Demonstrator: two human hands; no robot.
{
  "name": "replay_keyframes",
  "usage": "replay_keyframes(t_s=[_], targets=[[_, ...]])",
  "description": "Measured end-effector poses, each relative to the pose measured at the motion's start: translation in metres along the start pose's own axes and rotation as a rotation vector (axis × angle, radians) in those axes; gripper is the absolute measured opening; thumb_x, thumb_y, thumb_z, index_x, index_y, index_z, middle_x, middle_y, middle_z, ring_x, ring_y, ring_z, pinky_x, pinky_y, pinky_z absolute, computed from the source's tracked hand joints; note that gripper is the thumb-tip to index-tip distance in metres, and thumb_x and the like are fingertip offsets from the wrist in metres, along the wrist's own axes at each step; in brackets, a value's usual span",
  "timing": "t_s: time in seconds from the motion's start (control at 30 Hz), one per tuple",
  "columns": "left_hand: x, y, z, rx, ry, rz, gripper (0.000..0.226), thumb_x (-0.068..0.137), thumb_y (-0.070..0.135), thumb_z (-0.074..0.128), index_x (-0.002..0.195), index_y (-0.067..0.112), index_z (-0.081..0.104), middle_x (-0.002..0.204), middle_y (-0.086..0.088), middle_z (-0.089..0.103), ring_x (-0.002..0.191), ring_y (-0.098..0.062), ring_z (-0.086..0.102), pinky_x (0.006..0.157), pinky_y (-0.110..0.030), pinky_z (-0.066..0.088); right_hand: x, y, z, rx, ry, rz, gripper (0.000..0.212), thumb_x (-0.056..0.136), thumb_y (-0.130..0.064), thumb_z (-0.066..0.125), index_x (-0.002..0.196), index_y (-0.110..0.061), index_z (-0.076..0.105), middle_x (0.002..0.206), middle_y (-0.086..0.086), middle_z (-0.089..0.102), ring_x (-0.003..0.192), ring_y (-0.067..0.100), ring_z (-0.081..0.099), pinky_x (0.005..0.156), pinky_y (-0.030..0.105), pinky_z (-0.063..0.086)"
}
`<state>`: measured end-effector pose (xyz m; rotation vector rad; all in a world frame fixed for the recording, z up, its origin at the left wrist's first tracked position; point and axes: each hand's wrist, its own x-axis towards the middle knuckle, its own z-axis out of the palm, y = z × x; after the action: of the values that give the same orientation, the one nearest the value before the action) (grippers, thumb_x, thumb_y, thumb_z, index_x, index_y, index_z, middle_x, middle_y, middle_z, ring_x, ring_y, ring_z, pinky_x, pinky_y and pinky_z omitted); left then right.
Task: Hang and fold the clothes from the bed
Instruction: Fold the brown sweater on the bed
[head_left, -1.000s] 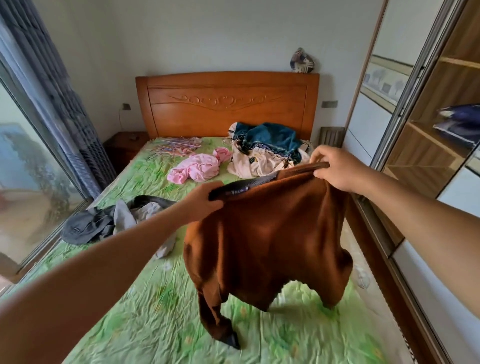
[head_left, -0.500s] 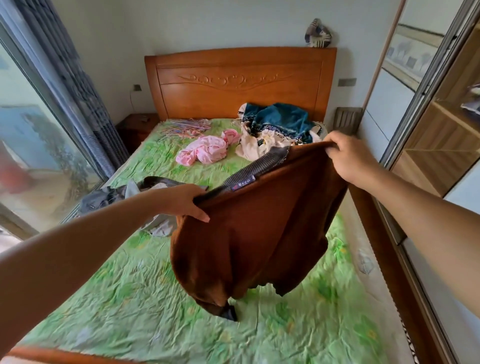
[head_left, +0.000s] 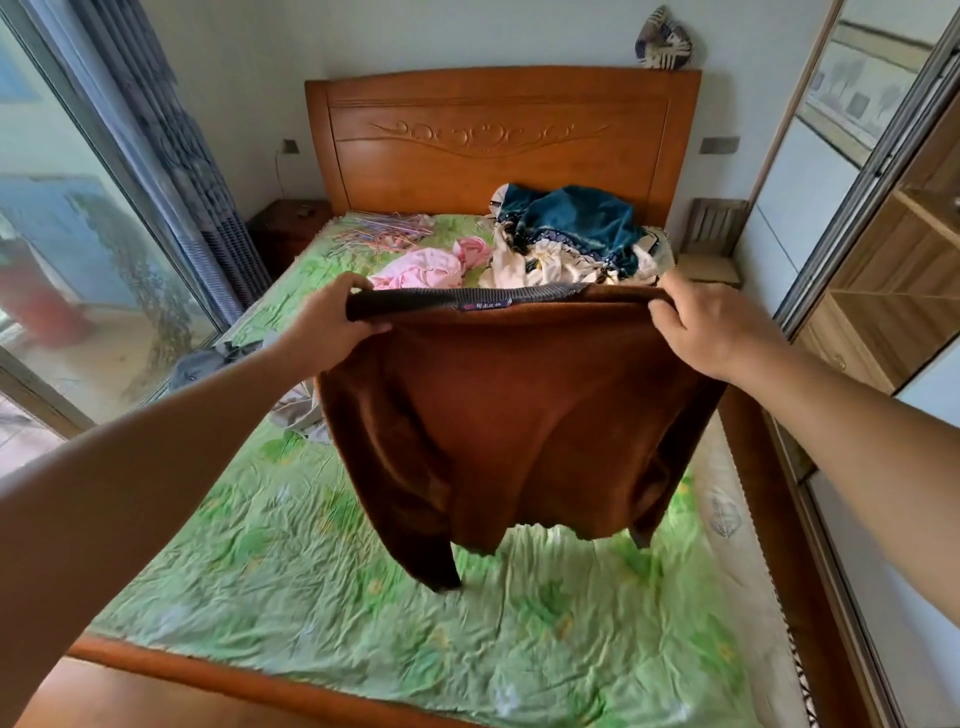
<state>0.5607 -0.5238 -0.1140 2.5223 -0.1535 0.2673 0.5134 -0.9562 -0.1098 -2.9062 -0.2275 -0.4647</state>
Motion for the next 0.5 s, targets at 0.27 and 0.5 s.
replay_keyframes(t_s=[0.27,0.5], targets=[[0.019,0.001,-0.024,0.139,0.104,0.188,0.016,0.093,0.017,0.069,0.097,0.005,0.059,0.088,-0.013,0.061,0.084,-0.031,0.057,0.067,-0.032,0.035,-0.007,-0.003,-0.002,-0.023,0.056,-0.025,0.047,0.092,-0.067,0.043,0.095,-0.020,0.043,0.061,-0.003,0.045,0.060,0.028,0.056,0.052,0.037,0.046],[0.037,-0.001,-0.016,-0.121,0.185,0.125,0.032,0.093,0.002,0.052,0.120,0.018,0.060,0.097,-0.010,0.064,0.084,-0.024,0.054,0.078,-0.036,0.046,0.002,-0.017,0.000,0.340,0.144,0.207,0.019,0.099,-0.047,0.056,0.104,-0.029,0.053,0.070,0.005,0.060,0.063,0.019,0.059,0.060,0.036,0.047]])
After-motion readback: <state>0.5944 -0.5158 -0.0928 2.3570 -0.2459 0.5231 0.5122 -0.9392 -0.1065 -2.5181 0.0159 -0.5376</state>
